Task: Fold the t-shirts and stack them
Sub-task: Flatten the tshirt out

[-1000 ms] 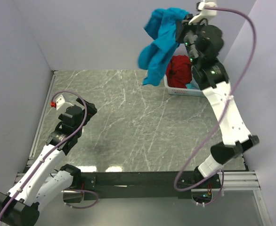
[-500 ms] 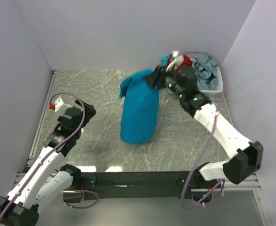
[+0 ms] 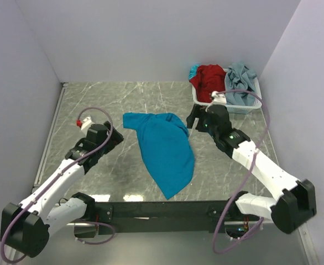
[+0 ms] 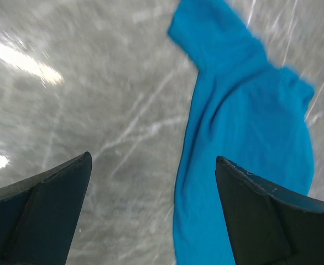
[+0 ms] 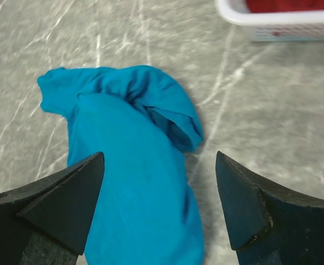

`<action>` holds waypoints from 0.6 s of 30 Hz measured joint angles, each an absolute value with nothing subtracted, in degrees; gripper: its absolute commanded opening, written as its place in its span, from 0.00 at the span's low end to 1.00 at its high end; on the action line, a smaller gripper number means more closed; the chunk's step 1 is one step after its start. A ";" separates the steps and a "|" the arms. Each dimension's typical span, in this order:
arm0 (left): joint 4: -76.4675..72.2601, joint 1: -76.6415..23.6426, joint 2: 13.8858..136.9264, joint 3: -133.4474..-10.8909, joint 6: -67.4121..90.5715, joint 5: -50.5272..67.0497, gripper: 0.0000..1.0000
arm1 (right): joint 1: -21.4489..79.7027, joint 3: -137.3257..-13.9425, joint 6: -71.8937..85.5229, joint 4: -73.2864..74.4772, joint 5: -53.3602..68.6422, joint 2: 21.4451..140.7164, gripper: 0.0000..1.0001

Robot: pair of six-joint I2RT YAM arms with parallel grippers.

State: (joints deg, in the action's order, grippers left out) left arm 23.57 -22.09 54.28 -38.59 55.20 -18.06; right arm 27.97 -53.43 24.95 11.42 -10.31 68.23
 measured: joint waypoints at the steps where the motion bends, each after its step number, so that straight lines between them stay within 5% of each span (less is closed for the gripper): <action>1: 22.98 -22.41 54.83 -37.91 55.18 -16.95 1.00 | 27.97 -52.47 25.36 11.57 -11.09 66.81 0.88; 10: 22.57 -23.77 64.79 -39.40 55.24 -15.40 0.99 | 36.36 -39.38 26.85 11.31 -2.61 56.12 0.89; 18: 22.50 -22.39 67.22 -42.13 56.47 -17.43 0.99 | 59.44 -45.60 26.59 17.28 1.80 74.94 0.85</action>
